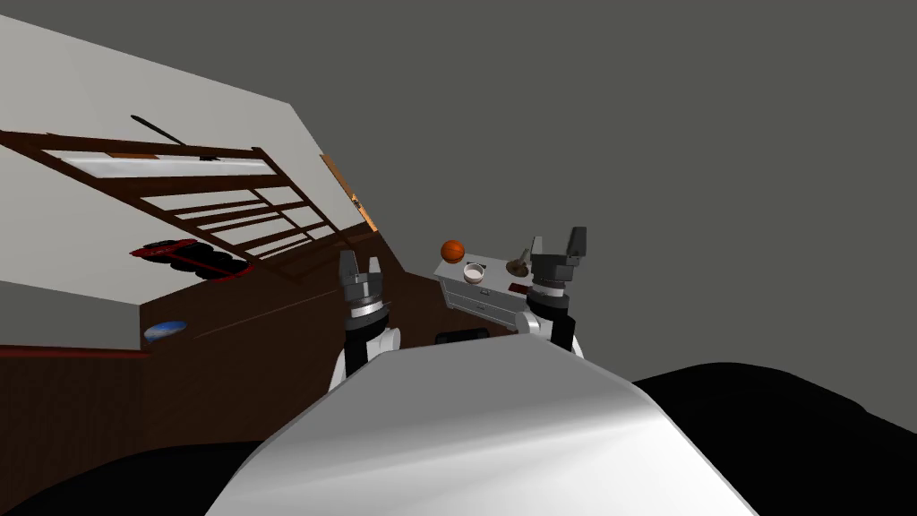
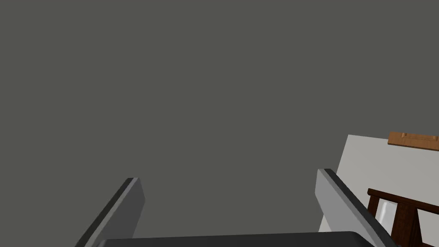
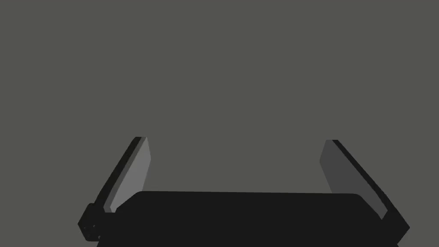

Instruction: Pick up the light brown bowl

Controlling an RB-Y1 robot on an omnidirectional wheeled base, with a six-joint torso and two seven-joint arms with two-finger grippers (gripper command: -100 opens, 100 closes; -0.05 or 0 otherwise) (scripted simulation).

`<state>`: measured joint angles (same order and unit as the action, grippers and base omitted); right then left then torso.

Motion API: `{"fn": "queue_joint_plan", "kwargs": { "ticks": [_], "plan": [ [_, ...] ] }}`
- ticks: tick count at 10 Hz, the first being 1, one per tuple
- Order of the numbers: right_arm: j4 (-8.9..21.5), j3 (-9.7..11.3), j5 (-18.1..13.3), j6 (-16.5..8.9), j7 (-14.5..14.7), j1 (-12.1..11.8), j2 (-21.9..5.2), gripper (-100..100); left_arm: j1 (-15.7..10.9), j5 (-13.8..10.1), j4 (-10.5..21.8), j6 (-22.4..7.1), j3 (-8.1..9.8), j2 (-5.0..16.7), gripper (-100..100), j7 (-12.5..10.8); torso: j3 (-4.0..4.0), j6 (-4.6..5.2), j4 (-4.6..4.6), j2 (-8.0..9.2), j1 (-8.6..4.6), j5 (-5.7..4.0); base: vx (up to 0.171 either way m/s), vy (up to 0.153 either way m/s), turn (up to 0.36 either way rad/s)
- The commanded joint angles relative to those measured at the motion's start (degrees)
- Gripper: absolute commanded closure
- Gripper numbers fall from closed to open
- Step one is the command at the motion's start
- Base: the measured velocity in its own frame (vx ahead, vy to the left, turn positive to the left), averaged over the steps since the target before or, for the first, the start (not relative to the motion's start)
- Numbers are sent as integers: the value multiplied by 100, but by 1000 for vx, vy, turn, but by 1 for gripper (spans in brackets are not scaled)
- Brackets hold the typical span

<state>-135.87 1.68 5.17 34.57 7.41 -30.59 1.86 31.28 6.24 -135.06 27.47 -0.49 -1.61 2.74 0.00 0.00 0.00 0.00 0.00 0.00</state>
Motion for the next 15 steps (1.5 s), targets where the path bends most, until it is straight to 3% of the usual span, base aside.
{"fn": "queue_joint_plan", "kwargs": {
  "ticks": [1,3,4,6,7,9,10,15],
  "plan": [
    [96,2,-11,7,36,-39,-249,-100,0,0,0,0,0,0,0,0,0,0,0,0,0,0,1,37,-17],
    [314,2,-38,24,119,-125,-582,-100,0,0,0,0,-1,-1,0,0,-2,0,-1,-3,28,5,1,111,-30],
    [314,2,-38,24,119,-125,-624,-100,0,0,0,0,-1,-1,0,0,1,0,0,3,47,10,-12,102,-23],
    [631,1,-78,47,244,-248,-984,-100,0,0,0,0,-1,-1,0,0,0,0,0,-1,38,8,16,122,-32],
    [631,1,-78,47,244,-248,-1011,-100,0,0,0,0,-1,-1,0,0,-3,1,-1,-5,52,11,12,112,-25],
    [995,-2,-129,75,404,-400,-1389,-100,0,0,0,0,-1,-1,0,0,-5,0,-2,-9,43,10,25,145,-33],
    [1026,-2,-129,75,404,-400,-1402,-100,0,0,0,0,-1,-1,0,0,-6,0,-2,-9,62,13,6,151,-31],
    [1886,11,-258,128,797,-768,-2196,-100,0,0,0,0,-2,-2,0,0,-2,0,-1,-4,77,19,10,198,-48]
  ]
}}
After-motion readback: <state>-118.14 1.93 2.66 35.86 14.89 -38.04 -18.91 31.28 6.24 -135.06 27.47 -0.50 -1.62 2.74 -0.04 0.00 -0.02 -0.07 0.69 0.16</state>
